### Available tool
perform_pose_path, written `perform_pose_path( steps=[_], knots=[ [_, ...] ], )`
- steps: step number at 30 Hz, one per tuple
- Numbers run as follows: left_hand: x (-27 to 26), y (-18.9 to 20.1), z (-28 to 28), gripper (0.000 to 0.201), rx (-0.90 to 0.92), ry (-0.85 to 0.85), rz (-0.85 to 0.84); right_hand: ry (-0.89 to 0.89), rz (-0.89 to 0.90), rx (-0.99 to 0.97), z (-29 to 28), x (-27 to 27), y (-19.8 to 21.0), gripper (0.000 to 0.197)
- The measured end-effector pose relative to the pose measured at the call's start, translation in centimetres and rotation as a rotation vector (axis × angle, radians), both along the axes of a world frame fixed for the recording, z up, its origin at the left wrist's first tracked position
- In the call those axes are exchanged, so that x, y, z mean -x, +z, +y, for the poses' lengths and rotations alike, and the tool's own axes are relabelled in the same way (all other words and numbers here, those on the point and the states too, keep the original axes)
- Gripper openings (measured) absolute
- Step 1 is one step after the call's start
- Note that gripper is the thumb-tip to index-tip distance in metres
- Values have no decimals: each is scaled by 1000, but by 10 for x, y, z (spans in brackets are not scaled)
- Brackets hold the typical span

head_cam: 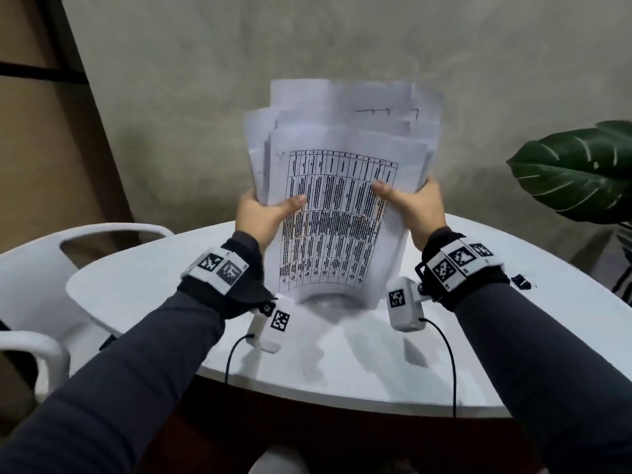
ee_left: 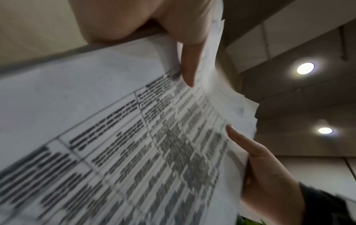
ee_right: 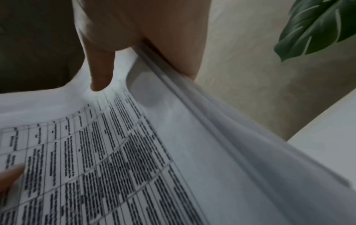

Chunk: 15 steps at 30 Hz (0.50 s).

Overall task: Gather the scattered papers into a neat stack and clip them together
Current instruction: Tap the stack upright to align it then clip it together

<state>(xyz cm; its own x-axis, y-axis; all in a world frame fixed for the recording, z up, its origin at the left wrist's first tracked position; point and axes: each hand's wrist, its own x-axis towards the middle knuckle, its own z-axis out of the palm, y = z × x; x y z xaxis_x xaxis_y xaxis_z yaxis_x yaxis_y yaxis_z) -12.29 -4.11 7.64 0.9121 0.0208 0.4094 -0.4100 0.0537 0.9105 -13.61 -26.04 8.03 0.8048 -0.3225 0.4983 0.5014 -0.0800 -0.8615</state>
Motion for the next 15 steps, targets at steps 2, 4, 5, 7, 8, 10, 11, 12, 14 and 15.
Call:
perform_pose_path(
  steps=[2,4,5,7,8,10,11,12,14,15],
  knots=[
    [-5,6,3,31,10,-18,6,-31,-24,-1,-2,-3,3,102],
    [-8,7,6,67,38,-84,20,45,41,-8,-4,-6,-2,107],
    [-8,6,6,86,45,-106,51,83,91,39,-1,-4,-4,89],
    [-10,2,3,81,35,-91,61,115,150,97,6,-6,-6,61],
    [-12,3,1,68,28,-49,56,95,136,83,9,-7,-6,52],
    [-17,5,1,48,49,41,55,29,71,25,13,-11,-5,47],
    [-17,7,1,39,76,53,50,19,56,4,14,-12,-5,58],
    [-20,7,3,34,87,57,41,16,60,10,14,-13,-5,73],
    [-23,7,6,45,82,67,-14,-10,35,88,13,-15,-7,94],
    [-23,9,7,56,98,75,-53,-49,-4,118,13,-15,-5,97]
  ],
)
